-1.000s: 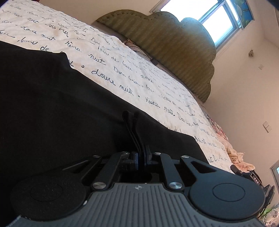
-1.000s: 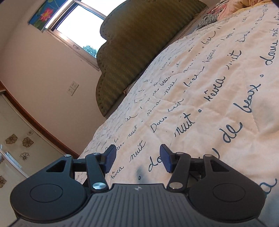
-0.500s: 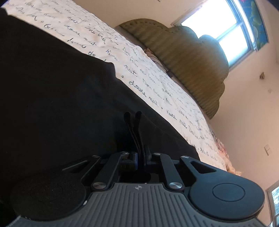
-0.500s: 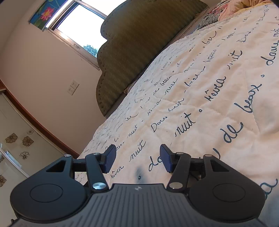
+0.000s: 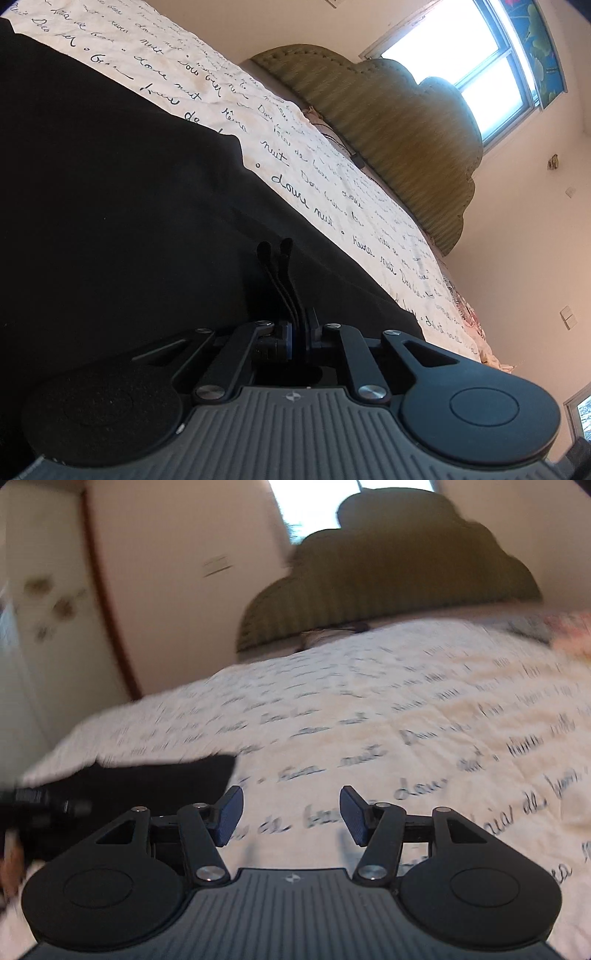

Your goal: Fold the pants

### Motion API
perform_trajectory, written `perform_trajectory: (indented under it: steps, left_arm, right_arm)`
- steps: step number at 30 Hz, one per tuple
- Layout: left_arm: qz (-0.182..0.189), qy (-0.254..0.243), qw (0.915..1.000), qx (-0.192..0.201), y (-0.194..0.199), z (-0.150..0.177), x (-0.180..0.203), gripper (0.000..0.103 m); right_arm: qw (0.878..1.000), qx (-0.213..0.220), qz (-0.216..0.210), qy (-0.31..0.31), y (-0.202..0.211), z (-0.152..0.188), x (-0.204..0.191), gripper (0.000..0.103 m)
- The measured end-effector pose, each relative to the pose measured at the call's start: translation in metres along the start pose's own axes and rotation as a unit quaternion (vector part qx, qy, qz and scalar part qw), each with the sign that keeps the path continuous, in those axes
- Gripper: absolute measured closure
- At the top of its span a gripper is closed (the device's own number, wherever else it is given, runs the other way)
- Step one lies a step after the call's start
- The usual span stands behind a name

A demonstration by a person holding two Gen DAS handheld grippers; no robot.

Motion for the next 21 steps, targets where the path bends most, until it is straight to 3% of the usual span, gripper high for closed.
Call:
perform_trajectory:
  steps: [2,4,11,16,19,20,21]
  left_arm:
    - [0.001,0.002,1.0,-0.001,-0.003,-0.001,-0.001,0.088]
    - [0.005,0.007,1.0,-0.002,-0.004,-0.001,-0.002,0.088]
    - [0.014,0.021,0.9997,-0.005,-0.006,-0.002,-0.005,0.088]
    - [0.018,0.026,0.9995,-0.007,-0.007,-0.002,-0.006,0.088]
    - [0.019,0.028,0.9994,-0.007,-0.008,-0.002,-0.007,0.088]
    - [0.019,0.028,0.9994,-0.007,-0.008,-0.002,-0.007,0.088]
    - [0.02,0.029,0.9994,-0.007,-0.008,-0.002,-0.007,0.088]
  right_arm:
    - [0.995,-0.01,0.014,0.094,0.001,0.007,-0.029,0.045]
    - [0.992,-0.019,0.014,0.128,-0.002,0.012,-0.043,0.045]
    - [0.983,-0.054,0.018,0.175,-0.02,0.028,-0.06,0.045]
    - [0.982,-0.049,0.034,0.177,-0.024,0.024,-0.059,0.036]
    - [0.98,-0.037,0.042,0.193,-0.025,0.023,-0.065,0.036]
    - [0.978,-0.034,0.037,0.204,-0.026,0.023,-0.069,0.039]
    - [0.976,-0.034,0.027,0.212,-0.026,0.024,-0.073,0.056]
Point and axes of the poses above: each gripper's, at about its wrist camera, not at the fingertips, and y roughly against the way its jaws point, x to its right, z to its underside, the point moved 10 cm from there along -y, roughly the way its jaws point, and after that the axes turned 1 degree about -z, right-handed, at the moved point
